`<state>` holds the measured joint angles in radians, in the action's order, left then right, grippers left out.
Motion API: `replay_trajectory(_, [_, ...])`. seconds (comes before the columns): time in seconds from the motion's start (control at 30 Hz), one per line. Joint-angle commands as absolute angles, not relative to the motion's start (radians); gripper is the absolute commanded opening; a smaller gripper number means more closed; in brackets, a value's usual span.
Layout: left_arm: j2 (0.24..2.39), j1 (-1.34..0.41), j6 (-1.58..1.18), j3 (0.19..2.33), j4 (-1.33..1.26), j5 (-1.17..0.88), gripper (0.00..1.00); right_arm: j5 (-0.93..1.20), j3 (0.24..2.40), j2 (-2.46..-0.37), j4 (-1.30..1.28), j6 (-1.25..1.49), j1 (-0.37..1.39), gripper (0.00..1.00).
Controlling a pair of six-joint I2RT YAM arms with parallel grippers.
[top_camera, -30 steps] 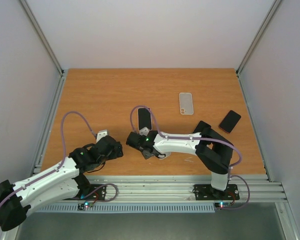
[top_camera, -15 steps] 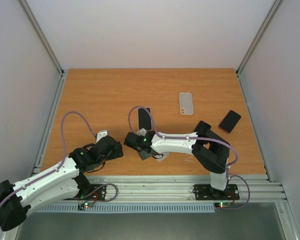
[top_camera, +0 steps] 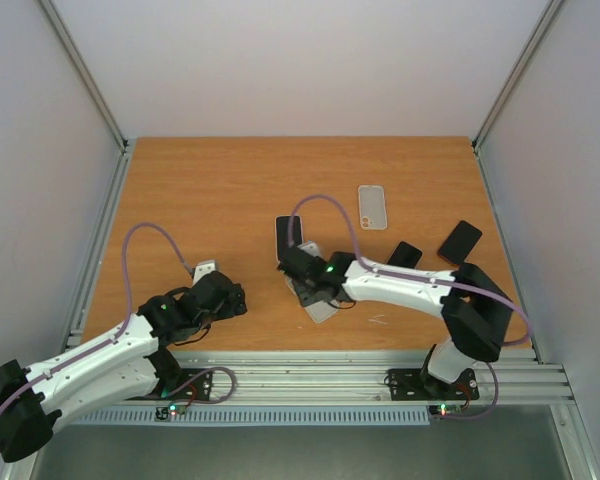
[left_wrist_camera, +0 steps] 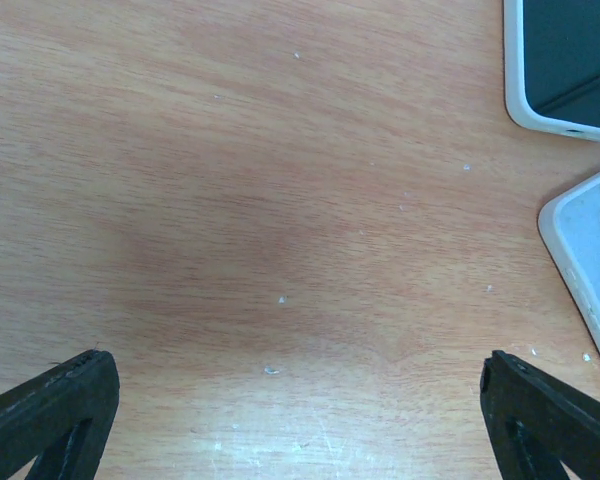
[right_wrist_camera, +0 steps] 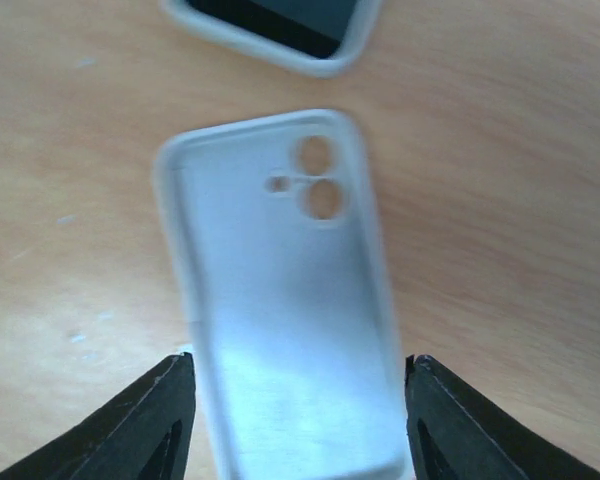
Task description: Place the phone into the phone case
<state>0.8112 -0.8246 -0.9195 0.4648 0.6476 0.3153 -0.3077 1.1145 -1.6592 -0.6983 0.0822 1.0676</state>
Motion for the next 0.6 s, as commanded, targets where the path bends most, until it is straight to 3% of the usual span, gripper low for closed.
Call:
replay_trajectory(0.0, [0.812,-0.823,-0.922,0.464,0.621,0.315,0.99,-0.284,1.015,-1.545,-0.68,0.074,0.93,0.61])
replay_trajectory(0.37, [0.822,-0.822,-0.91,0.468,0.605,0.306,0.99,-0.116,0.749,-1.3,-0.606,0.081,0.516,0.96])
replay_trajectory(0.57, [0.821,-0.824,-0.91,0.465,0.602,0.306,0.99,0.004,0.652,-1.241,-0.542,0.11,0.314,0.98])
